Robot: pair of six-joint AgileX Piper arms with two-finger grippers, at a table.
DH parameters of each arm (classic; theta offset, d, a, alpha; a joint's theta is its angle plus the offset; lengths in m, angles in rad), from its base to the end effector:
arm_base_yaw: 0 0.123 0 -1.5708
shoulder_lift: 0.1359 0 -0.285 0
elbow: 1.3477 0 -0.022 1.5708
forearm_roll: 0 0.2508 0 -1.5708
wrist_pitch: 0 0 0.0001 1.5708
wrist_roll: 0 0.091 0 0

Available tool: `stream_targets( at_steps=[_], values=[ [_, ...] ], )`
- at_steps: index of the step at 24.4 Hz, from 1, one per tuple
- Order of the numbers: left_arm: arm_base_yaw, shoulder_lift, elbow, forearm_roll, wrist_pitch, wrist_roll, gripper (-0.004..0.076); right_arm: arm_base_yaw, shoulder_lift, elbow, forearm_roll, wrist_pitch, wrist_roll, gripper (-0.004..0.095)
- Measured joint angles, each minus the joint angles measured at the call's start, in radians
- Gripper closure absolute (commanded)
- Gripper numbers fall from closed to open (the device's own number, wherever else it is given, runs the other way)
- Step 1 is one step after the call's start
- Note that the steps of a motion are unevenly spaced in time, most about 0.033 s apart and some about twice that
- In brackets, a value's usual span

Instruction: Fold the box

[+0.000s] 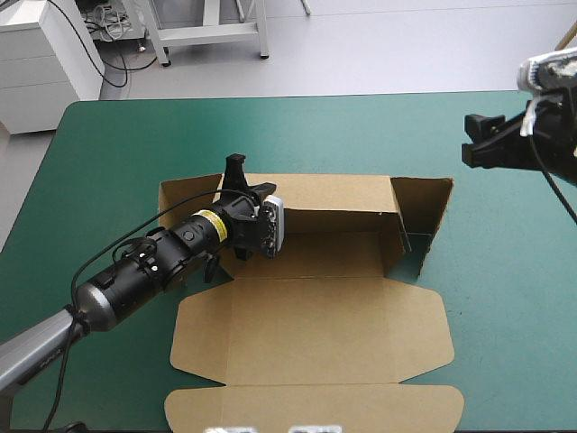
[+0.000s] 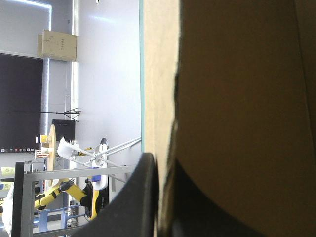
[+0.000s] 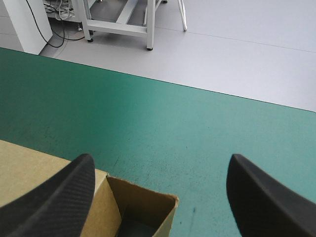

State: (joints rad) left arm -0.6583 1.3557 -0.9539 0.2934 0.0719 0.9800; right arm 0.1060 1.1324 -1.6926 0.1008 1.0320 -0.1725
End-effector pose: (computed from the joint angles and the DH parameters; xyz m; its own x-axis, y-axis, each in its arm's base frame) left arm 0.2441 -0.1864 0.3163 0.4832 0.8345 -0.2650 0.4581 0.0170 0.8888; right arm 0.1841 0.0275 0.5299 -0.3460 -0.1574 -0.9249 -0.2284 0.9703 -0.0797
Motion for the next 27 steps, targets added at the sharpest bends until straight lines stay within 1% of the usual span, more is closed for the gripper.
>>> stream_targets(
  at_steps=[6, 17, 21, 24, 27],
  values=[
    [0.001, 0.003, 0.000, 0.000, -0.001, 0.000, 0.0731, 0.000, 0.206, -0.176, 0.000, 0.038, 0.005, 0.0218],
    [0.002, 0.003, 0.000, 0.000, -0.004, -0.017, 0.0731, 0.000, 0.630, -0.523, 0.000, 0.171, 0.040, 0.0218],
    [0.002, 0.003, 0.000, 0.000, -0.005, -0.019, 0.0731, 0.000, 0.768, -0.556, 0.001, 0.182, 0.053, 0.0218],
    [0.002, 0.003, 0.000, 0.000, -0.005, -0.019, 0.0731, 0.000, 0.823, -0.557, 0.001, 0.182, 0.059, 0.0218],
    [0.002, 0.003, 0.000, 0.000, -0.005, -0.020, 0.0731, 0.000, 0.869, -0.543, 0.030, 0.181, 0.068, 0.0218]
  ],
)
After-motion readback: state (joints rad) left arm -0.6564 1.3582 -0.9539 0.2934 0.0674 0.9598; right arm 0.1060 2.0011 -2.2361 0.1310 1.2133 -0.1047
